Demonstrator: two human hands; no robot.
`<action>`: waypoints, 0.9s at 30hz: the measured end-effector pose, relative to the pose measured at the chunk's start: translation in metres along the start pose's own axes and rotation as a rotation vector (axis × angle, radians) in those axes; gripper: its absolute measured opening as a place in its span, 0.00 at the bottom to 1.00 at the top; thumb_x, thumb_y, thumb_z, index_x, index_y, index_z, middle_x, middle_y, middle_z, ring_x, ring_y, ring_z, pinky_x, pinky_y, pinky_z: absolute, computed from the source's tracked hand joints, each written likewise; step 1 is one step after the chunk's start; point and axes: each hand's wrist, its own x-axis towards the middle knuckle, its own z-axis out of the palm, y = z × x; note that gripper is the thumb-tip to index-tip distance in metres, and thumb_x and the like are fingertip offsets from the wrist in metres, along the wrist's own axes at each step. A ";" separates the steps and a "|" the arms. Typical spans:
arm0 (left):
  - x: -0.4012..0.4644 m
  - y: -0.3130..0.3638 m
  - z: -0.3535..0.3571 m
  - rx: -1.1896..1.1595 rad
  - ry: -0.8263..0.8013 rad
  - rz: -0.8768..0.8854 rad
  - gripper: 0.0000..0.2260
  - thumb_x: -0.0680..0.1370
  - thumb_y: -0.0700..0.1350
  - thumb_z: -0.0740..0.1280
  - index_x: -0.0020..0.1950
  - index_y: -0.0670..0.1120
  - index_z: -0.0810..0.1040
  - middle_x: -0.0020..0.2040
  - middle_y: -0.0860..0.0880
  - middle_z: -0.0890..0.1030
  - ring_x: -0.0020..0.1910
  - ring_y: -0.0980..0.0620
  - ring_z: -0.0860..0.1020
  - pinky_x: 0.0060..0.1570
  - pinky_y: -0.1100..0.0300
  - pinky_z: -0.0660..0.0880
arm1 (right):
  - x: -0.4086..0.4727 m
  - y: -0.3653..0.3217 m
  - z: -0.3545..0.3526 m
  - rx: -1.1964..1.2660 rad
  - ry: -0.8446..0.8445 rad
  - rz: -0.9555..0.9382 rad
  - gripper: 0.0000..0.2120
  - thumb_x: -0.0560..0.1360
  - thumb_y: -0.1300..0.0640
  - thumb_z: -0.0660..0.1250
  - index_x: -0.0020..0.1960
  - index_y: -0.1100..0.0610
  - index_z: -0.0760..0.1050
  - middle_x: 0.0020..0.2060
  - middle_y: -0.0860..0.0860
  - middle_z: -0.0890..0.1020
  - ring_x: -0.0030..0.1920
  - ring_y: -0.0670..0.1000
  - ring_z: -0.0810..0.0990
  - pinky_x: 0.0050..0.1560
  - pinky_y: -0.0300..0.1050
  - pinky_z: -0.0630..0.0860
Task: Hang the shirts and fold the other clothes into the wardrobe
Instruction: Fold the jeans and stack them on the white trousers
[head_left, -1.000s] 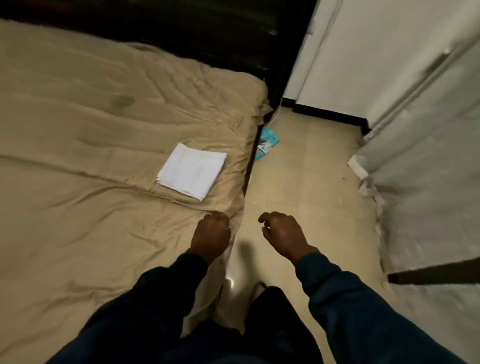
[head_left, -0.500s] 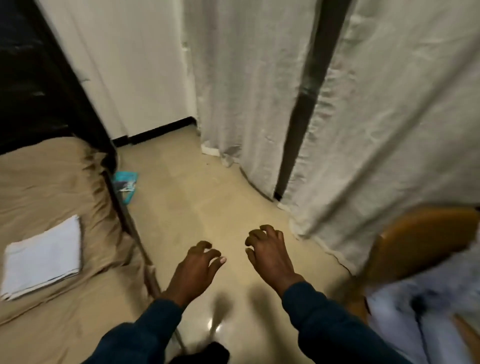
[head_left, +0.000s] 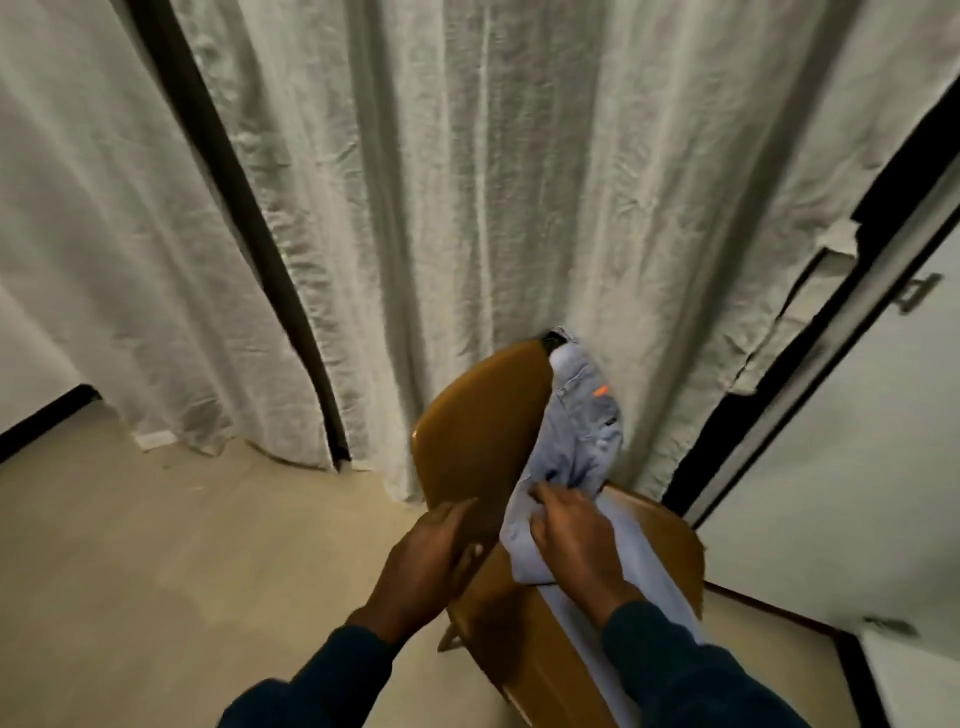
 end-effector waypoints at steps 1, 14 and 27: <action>0.008 0.004 -0.003 -0.009 0.003 0.029 0.23 0.84 0.54 0.59 0.78 0.53 0.62 0.76 0.54 0.68 0.71 0.55 0.69 0.65 0.63 0.68 | 0.005 0.010 -0.002 -0.010 0.003 0.015 0.14 0.81 0.57 0.59 0.66 0.55 0.74 0.58 0.52 0.79 0.58 0.56 0.77 0.55 0.48 0.72; 0.227 0.014 -0.004 -0.200 -0.165 0.016 0.20 0.83 0.47 0.64 0.74 0.44 0.68 0.70 0.43 0.73 0.66 0.46 0.73 0.64 0.55 0.69 | 0.117 0.050 0.031 0.128 -0.039 0.325 0.20 0.80 0.51 0.65 0.69 0.56 0.71 0.57 0.56 0.82 0.57 0.56 0.81 0.55 0.47 0.74; 0.364 0.015 0.119 -0.580 -0.381 -0.368 0.29 0.72 0.54 0.77 0.64 0.36 0.76 0.59 0.39 0.80 0.61 0.38 0.79 0.60 0.53 0.75 | 0.113 0.063 0.034 0.244 -0.008 0.683 0.15 0.81 0.59 0.62 0.66 0.55 0.74 0.56 0.51 0.81 0.56 0.52 0.80 0.58 0.46 0.76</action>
